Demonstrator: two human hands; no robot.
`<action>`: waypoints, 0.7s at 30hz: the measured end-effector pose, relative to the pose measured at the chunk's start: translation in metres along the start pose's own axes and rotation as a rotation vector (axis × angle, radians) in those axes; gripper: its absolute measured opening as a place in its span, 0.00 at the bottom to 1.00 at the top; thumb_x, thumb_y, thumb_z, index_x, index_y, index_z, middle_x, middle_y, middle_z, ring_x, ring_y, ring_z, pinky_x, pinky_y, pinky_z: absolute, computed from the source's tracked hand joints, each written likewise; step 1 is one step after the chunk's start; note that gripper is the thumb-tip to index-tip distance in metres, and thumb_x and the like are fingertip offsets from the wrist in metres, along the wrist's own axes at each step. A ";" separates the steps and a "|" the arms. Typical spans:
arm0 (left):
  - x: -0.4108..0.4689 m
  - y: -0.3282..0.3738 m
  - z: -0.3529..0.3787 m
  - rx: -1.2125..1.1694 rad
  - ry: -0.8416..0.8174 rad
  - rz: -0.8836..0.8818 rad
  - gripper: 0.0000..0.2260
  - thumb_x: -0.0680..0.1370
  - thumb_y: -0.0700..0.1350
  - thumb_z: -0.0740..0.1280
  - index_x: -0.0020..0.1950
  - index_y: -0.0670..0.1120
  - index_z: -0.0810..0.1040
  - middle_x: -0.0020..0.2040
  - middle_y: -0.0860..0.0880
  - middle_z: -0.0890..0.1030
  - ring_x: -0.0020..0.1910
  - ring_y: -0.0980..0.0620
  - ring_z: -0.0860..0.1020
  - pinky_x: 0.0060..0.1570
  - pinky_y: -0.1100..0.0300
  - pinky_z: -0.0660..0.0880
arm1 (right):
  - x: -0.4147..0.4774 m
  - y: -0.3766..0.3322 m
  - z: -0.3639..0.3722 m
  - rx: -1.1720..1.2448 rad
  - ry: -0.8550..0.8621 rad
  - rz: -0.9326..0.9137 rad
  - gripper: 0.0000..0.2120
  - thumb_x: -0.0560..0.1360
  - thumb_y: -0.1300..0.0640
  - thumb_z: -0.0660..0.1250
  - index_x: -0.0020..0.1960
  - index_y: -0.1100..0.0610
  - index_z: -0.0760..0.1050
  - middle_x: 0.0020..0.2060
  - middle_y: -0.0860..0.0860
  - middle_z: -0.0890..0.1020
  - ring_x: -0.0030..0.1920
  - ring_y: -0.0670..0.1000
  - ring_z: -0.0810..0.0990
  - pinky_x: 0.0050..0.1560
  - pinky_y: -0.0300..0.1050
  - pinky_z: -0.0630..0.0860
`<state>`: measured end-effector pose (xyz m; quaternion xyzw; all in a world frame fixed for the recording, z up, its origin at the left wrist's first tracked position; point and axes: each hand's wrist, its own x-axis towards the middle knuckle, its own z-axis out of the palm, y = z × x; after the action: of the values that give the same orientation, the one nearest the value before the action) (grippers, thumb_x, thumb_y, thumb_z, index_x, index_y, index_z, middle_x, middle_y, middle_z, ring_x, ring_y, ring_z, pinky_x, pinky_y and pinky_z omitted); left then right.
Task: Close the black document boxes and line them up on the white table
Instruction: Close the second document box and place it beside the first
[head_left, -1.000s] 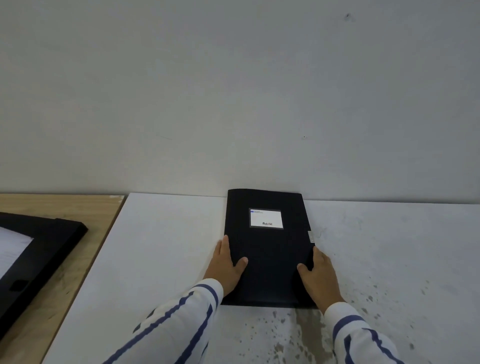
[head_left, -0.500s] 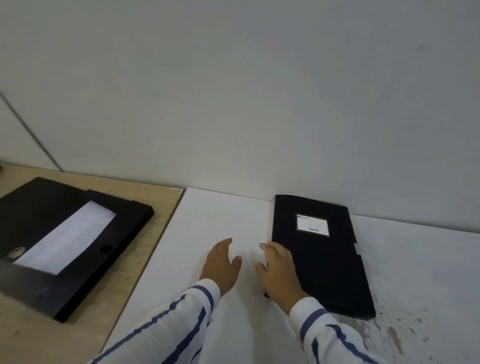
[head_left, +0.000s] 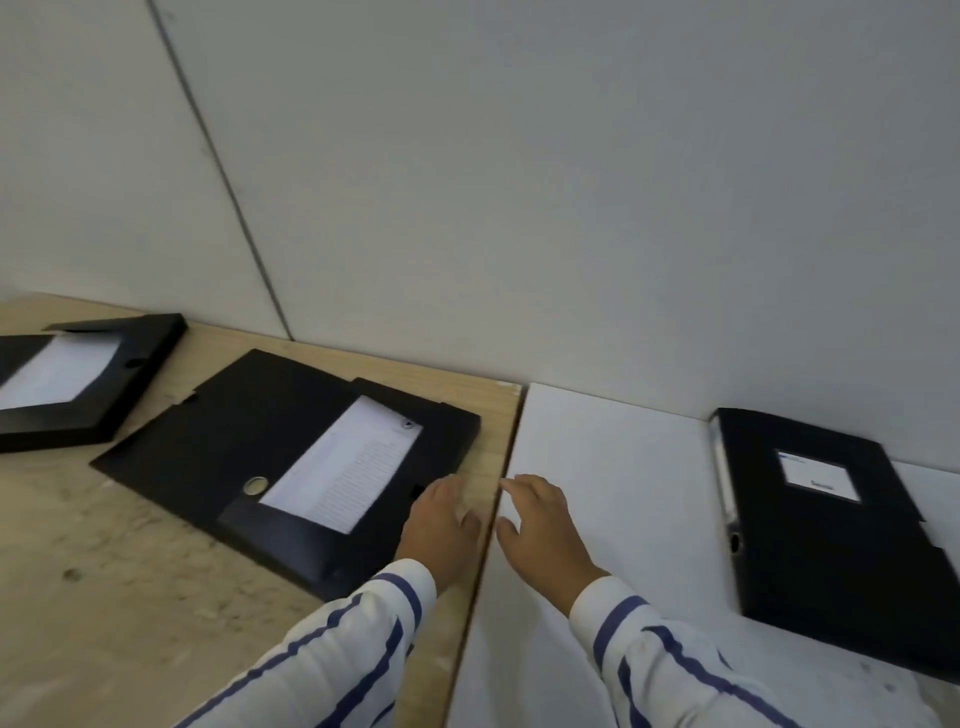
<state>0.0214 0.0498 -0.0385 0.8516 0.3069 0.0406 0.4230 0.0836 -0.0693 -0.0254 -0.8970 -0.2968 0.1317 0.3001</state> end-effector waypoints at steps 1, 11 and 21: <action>0.002 -0.011 -0.015 0.009 -0.003 0.005 0.23 0.78 0.46 0.63 0.72 0.49 0.65 0.73 0.49 0.68 0.71 0.48 0.67 0.71 0.52 0.65 | 0.003 -0.013 0.010 0.005 -0.008 -0.001 0.20 0.79 0.54 0.59 0.70 0.53 0.65 0.71 0.51 0.66 0.71 0.52 0.63 0.69 0.43 0.64; 0.029 -0.135 -0.144 0.056 0.100 -0.119 0.21 0.78 0.47 0.63 0.71 0.48 0.67 0.72 0.47 0.69 0.70 0.46 0.68 0.69 0.51 0.66 | 0.036 -0.137 0.129 -0.033 -0.179 -0.082 0.23 0.78 0.53 0.60 0.72 0.53 0.62 0.72 0.51 0.64 0.72 0.52 0.60 0.72 0.47 0.60; 0.058 -0.213 -0.204 -0.461 0.342 -0.474 0.23 0.77 0.42 0.64 0.71 0.42 0.66 0.71 0.40 0.69 0.67 0.39 0.70 0.67 0.49 0.68 | 0.051 -0.169 0.192 -0.337 -0.373 -0.122 0.32 0.76 0.47 0.61 0.75 0.48 0.50 0.70 0.53 0.64 0.68 0.56 0.63 0.70 0.53 0.59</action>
<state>-0.1027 0.3212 -0.0779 0.6199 0.5447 0.1514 0.5441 -0.0324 0.1596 -0.0749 -0.8750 -0.4182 0.2251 0.0937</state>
